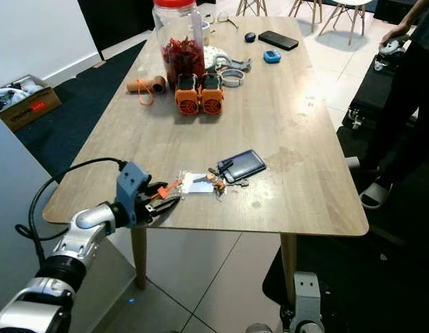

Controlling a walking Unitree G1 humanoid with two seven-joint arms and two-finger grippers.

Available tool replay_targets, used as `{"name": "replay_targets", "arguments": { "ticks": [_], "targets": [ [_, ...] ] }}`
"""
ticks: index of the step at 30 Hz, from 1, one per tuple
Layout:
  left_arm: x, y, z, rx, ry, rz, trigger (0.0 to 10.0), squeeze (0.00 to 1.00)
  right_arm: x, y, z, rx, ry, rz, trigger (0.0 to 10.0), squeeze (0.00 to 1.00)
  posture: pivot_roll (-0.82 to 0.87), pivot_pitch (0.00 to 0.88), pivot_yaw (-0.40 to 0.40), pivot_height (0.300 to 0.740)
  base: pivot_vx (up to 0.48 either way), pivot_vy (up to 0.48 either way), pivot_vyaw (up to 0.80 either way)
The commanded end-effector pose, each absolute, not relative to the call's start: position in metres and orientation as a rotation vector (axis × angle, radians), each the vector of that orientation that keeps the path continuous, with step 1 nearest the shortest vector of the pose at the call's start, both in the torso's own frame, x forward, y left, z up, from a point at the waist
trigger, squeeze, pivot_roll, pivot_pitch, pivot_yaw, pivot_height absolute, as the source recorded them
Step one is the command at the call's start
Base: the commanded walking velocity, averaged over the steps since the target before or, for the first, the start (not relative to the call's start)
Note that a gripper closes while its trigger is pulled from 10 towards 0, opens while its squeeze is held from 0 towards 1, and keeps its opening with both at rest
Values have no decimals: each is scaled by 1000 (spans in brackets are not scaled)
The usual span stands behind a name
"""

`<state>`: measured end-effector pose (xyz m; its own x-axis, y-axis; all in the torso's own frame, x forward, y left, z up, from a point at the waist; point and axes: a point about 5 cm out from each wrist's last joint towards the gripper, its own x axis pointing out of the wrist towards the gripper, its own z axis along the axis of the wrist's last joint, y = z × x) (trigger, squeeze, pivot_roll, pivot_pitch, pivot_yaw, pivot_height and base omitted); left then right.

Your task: Hang keys on a hook

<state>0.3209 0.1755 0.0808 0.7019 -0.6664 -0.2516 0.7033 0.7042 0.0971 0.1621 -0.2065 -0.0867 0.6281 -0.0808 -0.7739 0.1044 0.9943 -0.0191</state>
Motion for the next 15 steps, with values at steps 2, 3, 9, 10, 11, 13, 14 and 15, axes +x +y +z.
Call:
{"name": "replay_targets", "arguments": {
  "ticks": [2,3,9,10,11,13,14,15],
  "targets": [
    [317,178,71,215,267,-776,0,0,158,-206,-89,33,904,-115,10000,0,10,69,23,740,0,0,0],
    [317,178,70,215,268,-777,0,0,159,-206,-88,33,903,-114,10000,0,10,69,23,740,0,0,0],
    [318,180,72,217,265,-777,0,0,160,-206,-88,33,899,-113,10000,0,12,66,22,740,0,0,0],
    [318,180,73,218,263,-776,0,0,160,-206,-88,33,898,-113,10000,0,12,66,22,740,0,0,0],
    [319,181,74,219,262,-775,0,0,160,-206,-88,33,898,-113,10000,0,12,66,22,740,0,0,0],
    [320,182,76,218,256,-772,0,0,160,-205,-88,33,899,-112,10000,0,14,65,23,740,0,0,0],
    [320,182,76,218,256,-772,0,0,160,-205,-88,33,899,-112,10000,0,14,65,23,740,0,0,0],
    [321,183,77,216,249,-772,0,0,160,-205,-88,33,901,-113,10000,0,15,66,24,740,0,0,0]
  ]
}}
